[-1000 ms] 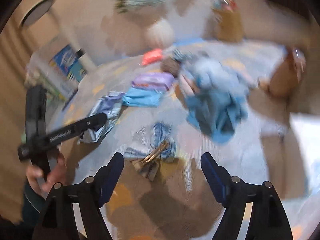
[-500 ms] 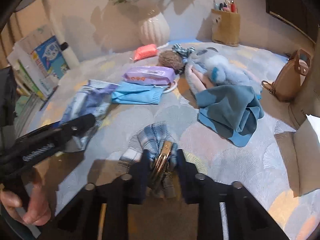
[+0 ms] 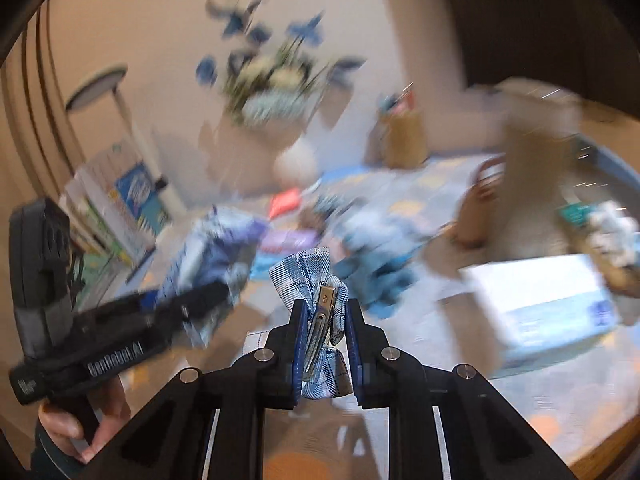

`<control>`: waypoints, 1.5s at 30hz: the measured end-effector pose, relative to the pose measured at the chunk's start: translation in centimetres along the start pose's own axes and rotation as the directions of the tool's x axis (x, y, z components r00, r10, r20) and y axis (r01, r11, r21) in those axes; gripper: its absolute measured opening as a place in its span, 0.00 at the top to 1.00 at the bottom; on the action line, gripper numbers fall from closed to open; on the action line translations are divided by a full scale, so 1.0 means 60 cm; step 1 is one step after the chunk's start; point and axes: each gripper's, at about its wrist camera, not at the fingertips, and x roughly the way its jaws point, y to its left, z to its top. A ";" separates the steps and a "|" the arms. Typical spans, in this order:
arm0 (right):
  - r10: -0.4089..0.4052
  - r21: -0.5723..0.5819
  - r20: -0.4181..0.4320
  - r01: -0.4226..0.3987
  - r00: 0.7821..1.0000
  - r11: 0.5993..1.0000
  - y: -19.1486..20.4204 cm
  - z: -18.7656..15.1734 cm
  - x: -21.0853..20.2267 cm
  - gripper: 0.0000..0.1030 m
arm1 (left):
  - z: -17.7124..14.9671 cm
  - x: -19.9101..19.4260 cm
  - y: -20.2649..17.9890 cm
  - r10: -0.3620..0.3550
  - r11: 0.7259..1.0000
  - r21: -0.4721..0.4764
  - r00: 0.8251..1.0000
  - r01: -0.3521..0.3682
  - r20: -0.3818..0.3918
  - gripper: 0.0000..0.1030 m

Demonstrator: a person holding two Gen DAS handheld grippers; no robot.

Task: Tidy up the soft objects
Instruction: 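Lift the printed packet and plaid cloth toward the glass tray, then lower both items into the glass tray and open both grippers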

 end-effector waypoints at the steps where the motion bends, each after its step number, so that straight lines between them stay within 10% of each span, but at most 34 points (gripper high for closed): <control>1: -0.021 0.015 0.021 0.020 1.000 1.000 -0.016 0.003 -0.021 0.83 | 0.005 0.003 -0.035 -0.025 0.999 0.034 1.000 0.025 -0.004 0.62; 8: -0.186 0.221 0.127 0.155 0.974 0.963 -0.197 0.004 -0.157 0.83 | 0.047 0.047 -0.235 -0.154 0.967 0.196 0.986 0.163 -0.059 0.62; 18: -0.410 0.410 0.161 0.318 0.898 0.855 -0.442 0.062 -0.246 0.83 | 0.130 0.178 -0.445 -0.136 0.946 0.289 0.989 0.146 -0.056 0.62; 25: -0.392 0.503 0.098 0.294 0.915 0.813 -0.565 0.103 -0.210 0.83 | 0.180 0.266 -0.495 -0.080 0.956 0.281 0.996 0.086 -0.036 0.62; 28: -0.404 0.507 0.078 0.313 0.912 0.803 -0.591 0.121 -0.193 0.82 | 0.199 0.290 -0.509 -0.064 0.961 0.268 0.998 0.066 -0.017 0.58; 32: -0.385 0.496 0.047 0.313 0.922 0.810 -0.611 0.141 -0.173 0.71 | 0.213 0.304 -0.513 -0.032 0.964 0.264 0.999 0.021 0.037 0.25; 34: -0.369 0.506 0.035 0.302 0.929 0.808 -0.620 0.140 -0.166 0.51 | 0.210 0.292 -0.506 -0.081 0.963 0.261 0.997 0.074 0.019 0.25; 45: -0.349 0.509 0.085 0.260 0.933 0.820 -0.553 0.099 -0.240 0.49 | 0.158 0.128 -0.485 -0.230 0.928 0.304 0.973 0.214 0.018 0.24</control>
